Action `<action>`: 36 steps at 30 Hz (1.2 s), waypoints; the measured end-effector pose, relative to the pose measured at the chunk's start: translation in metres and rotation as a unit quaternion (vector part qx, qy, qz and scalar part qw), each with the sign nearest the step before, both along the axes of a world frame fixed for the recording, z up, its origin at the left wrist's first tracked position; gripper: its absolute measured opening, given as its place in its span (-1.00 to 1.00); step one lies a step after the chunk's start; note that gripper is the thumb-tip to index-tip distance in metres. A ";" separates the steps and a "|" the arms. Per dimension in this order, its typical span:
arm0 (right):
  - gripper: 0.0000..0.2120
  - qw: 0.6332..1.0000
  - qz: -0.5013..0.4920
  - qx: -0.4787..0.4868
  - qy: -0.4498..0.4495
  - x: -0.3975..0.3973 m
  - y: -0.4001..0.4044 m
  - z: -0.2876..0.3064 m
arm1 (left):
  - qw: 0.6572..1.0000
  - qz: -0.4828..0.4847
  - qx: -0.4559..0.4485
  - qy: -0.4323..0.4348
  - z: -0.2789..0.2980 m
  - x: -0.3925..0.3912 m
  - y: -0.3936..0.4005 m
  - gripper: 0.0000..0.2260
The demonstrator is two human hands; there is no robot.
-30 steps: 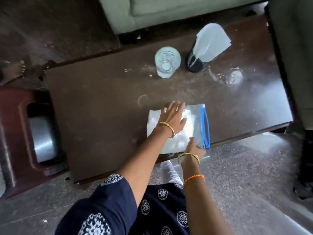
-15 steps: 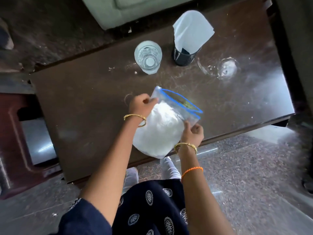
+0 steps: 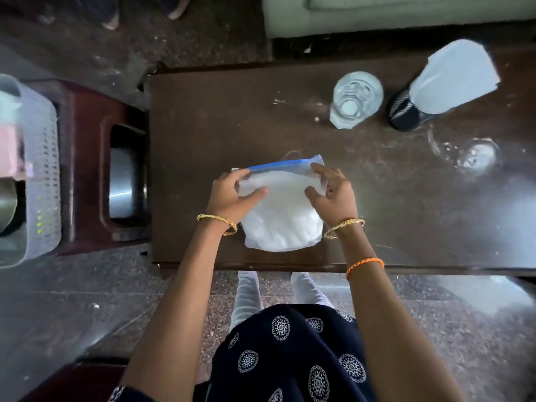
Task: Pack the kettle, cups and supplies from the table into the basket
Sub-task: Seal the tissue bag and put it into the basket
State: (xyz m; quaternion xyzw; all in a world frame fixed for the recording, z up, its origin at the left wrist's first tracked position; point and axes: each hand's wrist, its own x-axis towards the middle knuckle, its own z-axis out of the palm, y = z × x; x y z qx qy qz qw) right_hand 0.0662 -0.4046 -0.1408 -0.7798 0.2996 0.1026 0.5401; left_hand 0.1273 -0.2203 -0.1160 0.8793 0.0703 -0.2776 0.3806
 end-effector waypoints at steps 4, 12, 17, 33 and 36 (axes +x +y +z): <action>-0.59 0.982 0.155 -0.093 0.061 0.017 0.028 -0.001 | 0.992 -0.061 0.109 -0.021 0.002 0.007 0.038 -0.70; -0.89 0.992 0.059 0.108 0.002 0.060 0.081 0.017 | 0.986 0.141 -0.080 0.045 0.014 0.029 0.128 -0.79; -0.52 0.991 -0.016 0.117 -0.060 0.103 0.146 0.024 | 0.930 0.291 -0.213 0.069 0.016 0.049 0.174 -0.83; -0.87 0.956 -0.020 0.286 -0.069 0.279 0.385 0.106 | 0.872 0.405 0.206 -0.184 0.114 0.234 0.352 -0.76; -0.92 0.986 -0.006 0.156 -0.066 0.303 0.422 0.099 | 0.874 0.385 0.264 -0.135 0.113 0.260 0.373 -0.70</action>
